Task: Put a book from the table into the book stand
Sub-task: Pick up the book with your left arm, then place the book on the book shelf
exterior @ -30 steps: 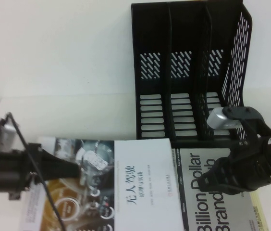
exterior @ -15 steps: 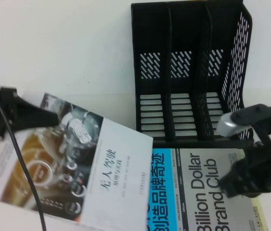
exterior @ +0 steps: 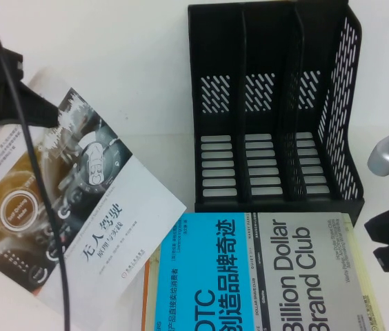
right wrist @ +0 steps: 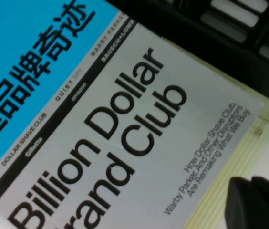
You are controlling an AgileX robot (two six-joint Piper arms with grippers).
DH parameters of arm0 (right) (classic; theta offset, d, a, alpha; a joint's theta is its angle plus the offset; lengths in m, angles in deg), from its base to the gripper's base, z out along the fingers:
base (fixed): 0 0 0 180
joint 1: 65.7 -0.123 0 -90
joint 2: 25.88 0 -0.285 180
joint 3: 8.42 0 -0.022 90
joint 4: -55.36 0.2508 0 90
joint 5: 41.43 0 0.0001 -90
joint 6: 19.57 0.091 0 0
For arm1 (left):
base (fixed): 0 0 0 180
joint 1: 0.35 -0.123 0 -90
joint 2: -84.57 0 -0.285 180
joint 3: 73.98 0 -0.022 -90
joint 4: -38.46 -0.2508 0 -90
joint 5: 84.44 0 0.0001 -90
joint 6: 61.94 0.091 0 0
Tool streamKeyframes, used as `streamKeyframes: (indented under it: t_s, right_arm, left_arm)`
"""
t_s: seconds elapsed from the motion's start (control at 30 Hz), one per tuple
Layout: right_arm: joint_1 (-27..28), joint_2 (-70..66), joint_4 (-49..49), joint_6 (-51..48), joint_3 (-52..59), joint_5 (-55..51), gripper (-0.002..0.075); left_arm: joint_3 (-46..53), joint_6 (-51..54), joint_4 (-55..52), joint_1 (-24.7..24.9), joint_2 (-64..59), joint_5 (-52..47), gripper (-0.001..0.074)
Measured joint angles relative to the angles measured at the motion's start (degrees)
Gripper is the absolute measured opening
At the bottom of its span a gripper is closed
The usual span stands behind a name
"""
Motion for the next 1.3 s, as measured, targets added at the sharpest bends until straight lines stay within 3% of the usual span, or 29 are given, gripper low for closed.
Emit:
streamKeyframes:
  t_s: [0.33, 0.87, 1.3]
  right_arm:
    - [0.09, 0.11, -0.33, 0.25, 0.0, 1.41, -0.0003]
    - [0.09, 0.11, -0.22, 1.51, 0.0, 1.53, -0.0003]
    - [0.09, 0.11, 0.24, 1.51, 0.0, 1.74, -0.0003]
  left_arm:
    - [-0.9, -2.41, -8.54, 6.51, -0.89, 1.92, 0.01]
    - [-1.16, -2.5, -10.18, 6.51, -2.29, 2.14, 0.01]
    - [-8.01, -5.0, -11.44, 6.92, -1.3, -1.81, 0.01]
